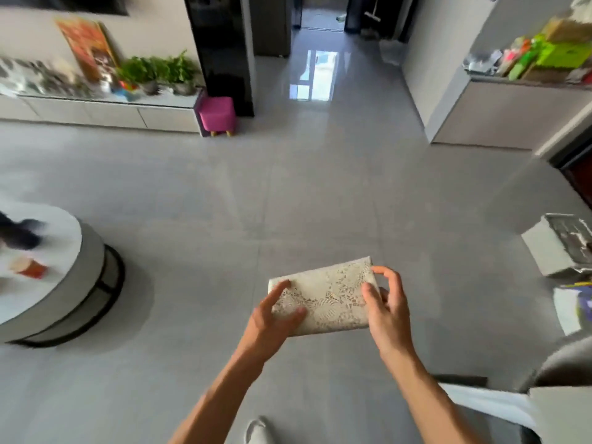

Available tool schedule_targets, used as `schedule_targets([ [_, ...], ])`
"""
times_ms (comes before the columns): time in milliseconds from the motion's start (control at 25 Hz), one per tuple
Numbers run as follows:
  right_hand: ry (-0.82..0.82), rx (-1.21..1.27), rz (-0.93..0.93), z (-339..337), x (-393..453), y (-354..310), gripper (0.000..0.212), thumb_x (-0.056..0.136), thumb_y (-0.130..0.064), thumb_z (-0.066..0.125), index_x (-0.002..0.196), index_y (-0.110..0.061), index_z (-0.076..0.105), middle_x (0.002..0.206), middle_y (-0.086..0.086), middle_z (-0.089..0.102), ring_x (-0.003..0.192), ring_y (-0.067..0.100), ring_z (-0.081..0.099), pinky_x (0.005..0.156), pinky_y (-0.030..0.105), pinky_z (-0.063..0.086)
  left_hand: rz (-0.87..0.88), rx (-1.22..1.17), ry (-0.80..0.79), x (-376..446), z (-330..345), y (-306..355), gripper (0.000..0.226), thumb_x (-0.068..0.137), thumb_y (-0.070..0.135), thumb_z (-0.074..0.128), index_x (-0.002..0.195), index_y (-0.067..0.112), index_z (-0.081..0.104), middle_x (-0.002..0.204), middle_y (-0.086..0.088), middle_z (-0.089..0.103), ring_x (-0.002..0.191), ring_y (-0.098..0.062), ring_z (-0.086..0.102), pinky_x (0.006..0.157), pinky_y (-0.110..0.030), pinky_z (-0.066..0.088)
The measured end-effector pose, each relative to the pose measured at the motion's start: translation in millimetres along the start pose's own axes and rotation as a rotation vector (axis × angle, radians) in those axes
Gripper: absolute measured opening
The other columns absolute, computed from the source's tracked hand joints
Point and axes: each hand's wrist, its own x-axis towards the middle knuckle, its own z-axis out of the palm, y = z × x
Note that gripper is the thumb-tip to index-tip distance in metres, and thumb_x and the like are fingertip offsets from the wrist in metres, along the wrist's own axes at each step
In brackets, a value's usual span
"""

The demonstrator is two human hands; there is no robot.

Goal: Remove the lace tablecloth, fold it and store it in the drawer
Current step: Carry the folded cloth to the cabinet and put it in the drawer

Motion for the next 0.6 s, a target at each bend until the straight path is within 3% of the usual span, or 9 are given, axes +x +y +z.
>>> schedule_targets([
  [80,-0.106,-0.047,-0.082,71,27,-25,0.025,0.097,-0.012,0.054,0.103,-0.036,0.059,0.072,-0.010,0.061,0.061,0.007,0.054,0.060,0.026,0.044,-0.026,-0.133,0.041,37,-67,12,0.052,0.079,0.026,0.079,0.124,0.044,0.060,0.108,0.007,0.066,0.074,0.013,0.063,0.063,-0.008,0.048],
  [200,-0.325,-0.064,-0.068,160,80,-51,0.035,0.099,-0.006,0.051,0.108,-0.036,0.067,0.084,-0.010,0.063,0.063,0.003,0.053,0.062,0.008,0.039,0.029,-0.147,0.098,100,-147,27,0.054,0.085,0.017,0.071,0.124,0.051,0.058,0.121,0.006,0.064,0.096,-0.001,0.065,0.074,-0.013,0.050],
  [280,-0.459,-0.004,0.012,226,125,-61,0.037,0.095,-0.014,0.061,0.121,-0.040,0.064,0.111,-0.014,0.066,0.085,-0.002,0.063,0.072,0.004,0.044,0.038,-0.082,0.132,157,-202,37,0.056,0.089,0.016,0.064,0.126,0.056,0.053,0.124,0.001,0.055,0.102,-0.013,0.060,0.078,-0.026,0.053],
  [360,-0.563,0.032,0.026,297,179,-69,0.050,0.086,-0.020,0.074,0.130,-0.040,0.058,0.134,-0.021,0.055,0.110,-0.017,0.055,0.080,0.002,0.045,0.033,-0.030,0.177,222,-258,48,0.057,0.092,0.014,0.061,0.132,0.053,0.049,0.123,-0.003,0.049,0.103,-0.019,0.058,0.078,-0.036,0.058],
  [480,-0.640,0.072,0.050,403,258,-92,0.062,0.081,-0.018,0.079,0.135,-0.035,0.054,0.143,-0.012,0.050,0.112,-0.019,0.054,0.080,0.002,0.045,0.048,0.050,0.276,310,-336,71,0.060,0.092,0.012,0.061,0.140,0.043,0.045,0.119,-0.010,0.048,0.098,-0.020,0.058,0.074,-0.031,0.058],
  [600,-0.663,0.065,0.059,492,323,-117,0.064,0.079,-0.016,0.080,0.135,-0.036,0.055,0.144,-0.008,0.050,0.124,-0.009,0.050,0.083,0.004,0.045,0.016,0.087,0.318,380,-407,95,0.062,0.090,0.009,0.064,0.141,0.038,0.045,0.118,-0.014,0.049,0.101,-0.020,0.056,0.086,-0.038,0.054],
])
